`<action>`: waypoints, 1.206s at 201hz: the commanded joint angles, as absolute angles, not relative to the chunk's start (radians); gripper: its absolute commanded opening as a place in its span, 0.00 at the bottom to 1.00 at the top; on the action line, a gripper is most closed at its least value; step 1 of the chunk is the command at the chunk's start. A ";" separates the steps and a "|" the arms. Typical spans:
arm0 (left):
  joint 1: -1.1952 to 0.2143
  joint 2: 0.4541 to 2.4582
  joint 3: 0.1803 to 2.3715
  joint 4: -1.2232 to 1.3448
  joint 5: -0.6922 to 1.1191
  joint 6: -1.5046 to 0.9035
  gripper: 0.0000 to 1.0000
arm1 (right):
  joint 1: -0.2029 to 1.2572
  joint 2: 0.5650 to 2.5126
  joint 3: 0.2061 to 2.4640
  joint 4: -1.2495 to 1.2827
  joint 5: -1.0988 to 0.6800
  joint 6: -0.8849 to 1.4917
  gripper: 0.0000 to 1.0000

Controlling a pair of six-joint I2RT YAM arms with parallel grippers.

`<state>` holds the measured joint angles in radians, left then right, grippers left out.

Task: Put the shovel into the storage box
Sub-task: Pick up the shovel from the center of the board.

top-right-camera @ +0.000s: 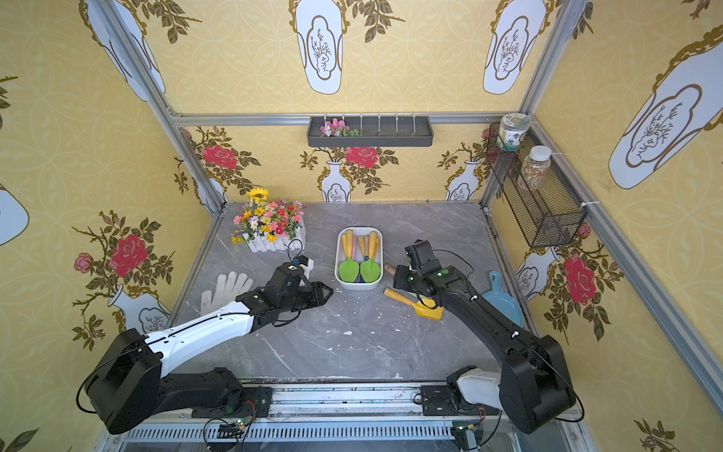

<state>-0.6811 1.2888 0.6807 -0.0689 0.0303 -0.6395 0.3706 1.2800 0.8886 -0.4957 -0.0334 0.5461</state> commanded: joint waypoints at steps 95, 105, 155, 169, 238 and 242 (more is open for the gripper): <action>-0.684 1.295 0.654 -0.022 0.056 -0.666 0.45 | 0.298 1.405 0.822 -0.445 -0.112 0.515 0.70; -0.684 1.296 0.653 -0.021 0.056 -0.668 0.45 | 0.296 1.424 0.815 -0.433 -0.116 0.517 0.70; -0.685 1.294 0.640 -0.017 0.057 -0.675 0.45 | 0.295 1.496 0.781 -0.378 -0.149 0.516 0.70; -0.684 1.297 0.640 -0.015 0.057 -0.676 0.45 | 0.297 1.503 0.774 -0.369 -0.162 0.518 0.69; -0.684 1.314 0.636 0.001 0.064 -0.683 0.45 | 0.391 1.491 0.767 -0.395 -0.138 0.551 0.68; -0.684 1.315 0.635 0.001 0.063 -0.683 0.45 | 0.400 1.491 0.767 -0.397 -0.133 0.557 0.68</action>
<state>-0.6842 1.3060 0.6430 -0.0219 0.0486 -0.6815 0.3618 1.4975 0.7673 -0.3897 -0.1574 0.5278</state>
